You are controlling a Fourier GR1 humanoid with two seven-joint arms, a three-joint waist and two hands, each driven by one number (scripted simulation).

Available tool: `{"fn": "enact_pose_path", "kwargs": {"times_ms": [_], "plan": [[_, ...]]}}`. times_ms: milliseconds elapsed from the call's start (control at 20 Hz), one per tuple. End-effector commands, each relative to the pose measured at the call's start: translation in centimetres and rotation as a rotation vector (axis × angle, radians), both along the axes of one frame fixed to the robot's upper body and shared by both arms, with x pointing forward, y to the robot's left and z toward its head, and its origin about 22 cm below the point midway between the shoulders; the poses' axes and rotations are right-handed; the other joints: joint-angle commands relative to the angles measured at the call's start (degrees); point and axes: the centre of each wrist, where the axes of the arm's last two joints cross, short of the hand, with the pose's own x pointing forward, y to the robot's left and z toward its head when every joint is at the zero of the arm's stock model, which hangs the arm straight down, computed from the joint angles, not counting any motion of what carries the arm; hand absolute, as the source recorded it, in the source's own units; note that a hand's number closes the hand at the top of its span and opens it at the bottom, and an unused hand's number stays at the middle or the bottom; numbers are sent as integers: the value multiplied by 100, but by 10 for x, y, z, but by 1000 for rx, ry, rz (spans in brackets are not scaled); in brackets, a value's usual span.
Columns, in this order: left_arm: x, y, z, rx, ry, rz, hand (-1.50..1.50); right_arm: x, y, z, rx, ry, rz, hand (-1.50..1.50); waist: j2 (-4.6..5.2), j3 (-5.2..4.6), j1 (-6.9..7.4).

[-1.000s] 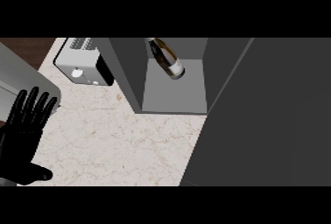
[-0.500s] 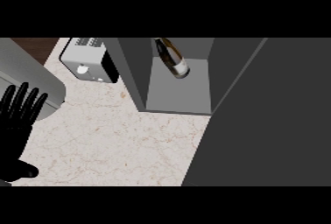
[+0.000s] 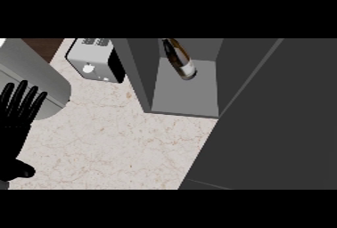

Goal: Pick up the wine, place it into the cabinet and close the cabinet

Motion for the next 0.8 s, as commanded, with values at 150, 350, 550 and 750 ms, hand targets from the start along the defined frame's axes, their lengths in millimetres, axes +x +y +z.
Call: {"fn": "enact_pose_path", "kwargs": {"times_ms": [150,350,550,750], "plan": [[5,9,-3,-17,11,20,-150,39,88,38,58,84,93,150,-44,11,-153],[-4,32,8,6,17,39,-150,81,129,63,58,121,32,150,-50,34,-177],[-4,24,-5,3,30,51,-150,119,151,67,82,146,-4,150,-33,43,-229],[-5,51,-9,-10,23,87,-150,132,144,72,141,211,-1,150,-56,48,-402]]}}
